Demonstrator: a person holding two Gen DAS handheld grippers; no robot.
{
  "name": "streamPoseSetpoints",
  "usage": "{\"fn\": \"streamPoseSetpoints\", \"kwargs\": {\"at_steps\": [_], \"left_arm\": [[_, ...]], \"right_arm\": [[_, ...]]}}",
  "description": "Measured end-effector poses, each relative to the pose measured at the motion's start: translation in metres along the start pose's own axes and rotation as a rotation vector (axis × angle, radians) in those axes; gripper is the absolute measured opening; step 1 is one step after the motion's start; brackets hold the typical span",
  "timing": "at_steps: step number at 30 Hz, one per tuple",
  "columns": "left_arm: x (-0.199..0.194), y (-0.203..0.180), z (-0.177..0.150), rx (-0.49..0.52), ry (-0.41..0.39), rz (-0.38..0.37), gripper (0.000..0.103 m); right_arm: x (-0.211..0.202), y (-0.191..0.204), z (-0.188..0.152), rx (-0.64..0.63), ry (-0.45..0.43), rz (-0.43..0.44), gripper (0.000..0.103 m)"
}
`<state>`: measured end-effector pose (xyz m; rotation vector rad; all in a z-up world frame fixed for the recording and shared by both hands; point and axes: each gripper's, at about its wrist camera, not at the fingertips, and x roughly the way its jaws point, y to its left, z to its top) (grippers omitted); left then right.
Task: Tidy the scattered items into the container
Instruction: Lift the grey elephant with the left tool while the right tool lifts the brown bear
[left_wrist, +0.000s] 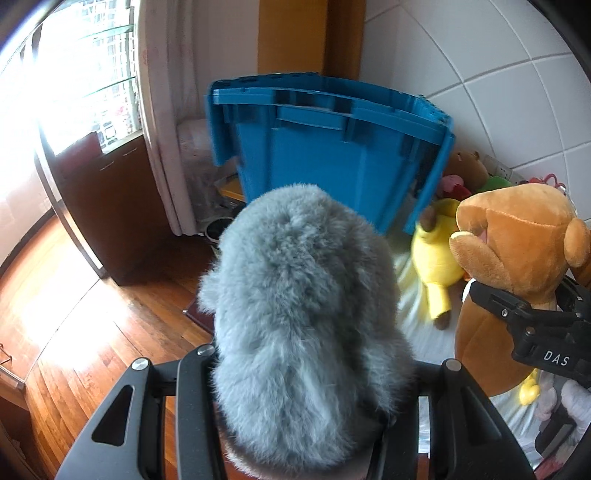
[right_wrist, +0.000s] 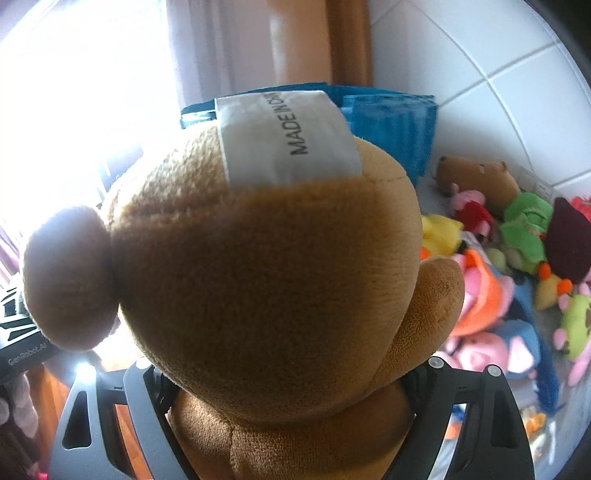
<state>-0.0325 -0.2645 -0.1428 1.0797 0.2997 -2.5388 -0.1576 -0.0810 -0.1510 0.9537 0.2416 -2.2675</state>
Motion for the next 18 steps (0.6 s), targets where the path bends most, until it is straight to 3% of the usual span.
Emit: {"fn": "streamPoseSetpoints", "kwargs": {"at_steps": [9, 18], "left_arm": [[0.012, 0.065, 0.003, 0.008, 0.008, -0.014, 0.044], [0.027, 0.074, 0.016, 0.020, 0.016, -0.041, 0.044]], "right_arm": [[0.024, 0.069, 0.018, -0.014, -0.010, -0.003, 0.088], [0.038, 0.089, 0.038, -0.036, 0.005, -0.023, 0.088]]}}
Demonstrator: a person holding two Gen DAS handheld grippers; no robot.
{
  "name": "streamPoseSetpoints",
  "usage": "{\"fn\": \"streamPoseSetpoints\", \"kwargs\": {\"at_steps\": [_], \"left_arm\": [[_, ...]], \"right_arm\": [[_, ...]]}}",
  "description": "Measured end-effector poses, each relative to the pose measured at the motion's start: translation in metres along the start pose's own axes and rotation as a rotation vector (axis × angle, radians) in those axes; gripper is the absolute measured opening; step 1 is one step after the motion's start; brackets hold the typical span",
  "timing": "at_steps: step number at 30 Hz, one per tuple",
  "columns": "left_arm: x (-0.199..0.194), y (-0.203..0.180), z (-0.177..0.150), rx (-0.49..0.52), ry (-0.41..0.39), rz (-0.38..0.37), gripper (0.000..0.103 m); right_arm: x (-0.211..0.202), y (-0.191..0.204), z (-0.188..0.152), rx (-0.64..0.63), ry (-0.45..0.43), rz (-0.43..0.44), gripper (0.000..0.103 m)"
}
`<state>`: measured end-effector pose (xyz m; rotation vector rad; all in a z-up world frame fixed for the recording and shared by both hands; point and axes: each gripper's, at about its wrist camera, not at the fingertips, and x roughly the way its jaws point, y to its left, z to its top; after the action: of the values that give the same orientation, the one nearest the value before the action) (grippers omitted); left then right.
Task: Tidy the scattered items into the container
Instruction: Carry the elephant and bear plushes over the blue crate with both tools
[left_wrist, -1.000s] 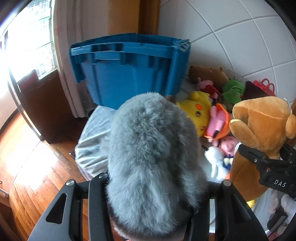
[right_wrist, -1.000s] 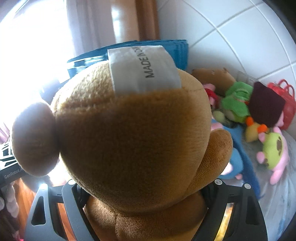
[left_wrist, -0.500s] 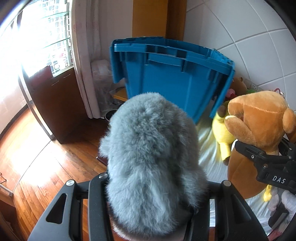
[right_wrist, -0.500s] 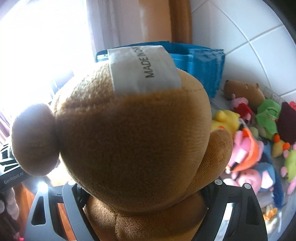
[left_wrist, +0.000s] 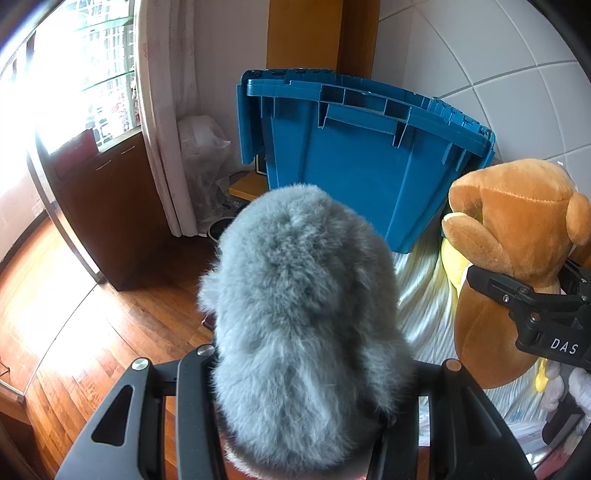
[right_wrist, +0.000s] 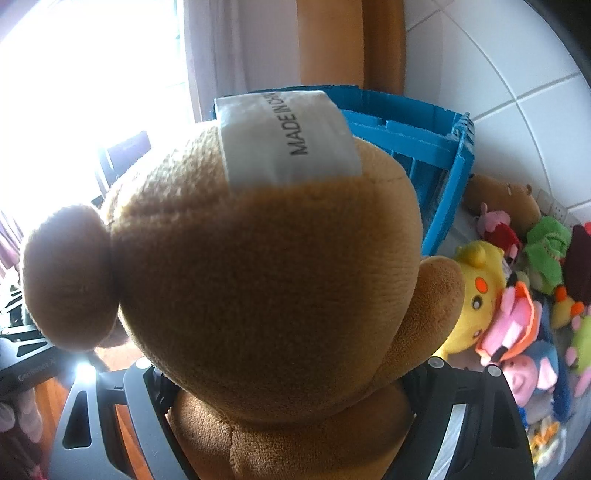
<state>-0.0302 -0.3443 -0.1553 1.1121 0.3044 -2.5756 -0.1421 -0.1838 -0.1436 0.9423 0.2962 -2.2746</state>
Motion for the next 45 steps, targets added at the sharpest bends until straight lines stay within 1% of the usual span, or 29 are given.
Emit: {"fn": "streamPoseSetpoints", "kwargs": {"at_steps": [6, 12, 14, 17, 22, 27, 31, 35, 37, 40, 42, 43, 45], "left_arm": [[0.020, -0.003, 0.014, 0.012, 0.026, -0.003, 0.044], [0.036, -0.013, 0.036, 0.012, 0.020, -0.005, 0.044], [0.036, -0.019, 0.048, 0.014, 0.003, -0.009, 0.044], [0.031, -0.028, 0.067, 0.023, -0.035, -0.012, 0.044], [0.021, -0.034, 0.096, 0.029, -0.086, -0.040, 0.044], [0.015, -0.036, 0.128, 0.072, -0.127, -0.074, 0.044], [0.019, -0.034, 0.170, 0.122, -0.163, -0.121, 0.044], [0.025, -0.033, 0.218, 0.188, -0.198, -0.177, 0.044], [0.026, -0.033, 0.247, 0.224, -0.233, -0.210, 0.044], [0.032, -0.035, 0.286, 0.257, -0.257, -0.254, 0.044], [0.039, -0.037, 0.309, 0.272, -0.252, -0.272, 0.044], [0.046, -0.040, 0.324, 0.279, -0.238, -0.284, 0.044], [0.058, -0.044, 0.342, 0.285, -0.210, -0.291, 0.044]], "right_arm": [[0.012, -0.007, 0.008, 0.006, 0.006, 0.007, 0.088], [0.029, -0.021, 0.017, -0.006, 0.017, 0.015, 0.088], [0.027, -0.026, 0.023, -0.019, 0.000, 0.034, 0.088], [0.022, -0.033, 0.038, -0.040, -0.026, 0.038, 0.088], [0.014, -0.042, 0.061, -0.065, -0.069, 0.076, 0.088], [0.010, -0.045, 0.084, -0.059, -0.104, 0.125, 0.088], [0.007, -0.043, 0.107, -0.051, -0.150, 0.116, 0.088], [0.006, -0.047, 0.140, 0.007, -0.206, 0.103, 0.088], [0.004, -0.049, 0.160, 0.027, -0.241, 0.066, 0.088], [0.003, -0.053, 0.184, 0.058, -0.273, 0.009, 0.088], [0.005, -0.059, 0.203, 0.087, -0.286, -0.017, 0.088], [0.006, -0.062, 0.211, 0.099, -0.287, -0.028, 0.088], [0.009, -0.070, 0.230, 0.125, -0.281, -0.049, 0.088]]}}
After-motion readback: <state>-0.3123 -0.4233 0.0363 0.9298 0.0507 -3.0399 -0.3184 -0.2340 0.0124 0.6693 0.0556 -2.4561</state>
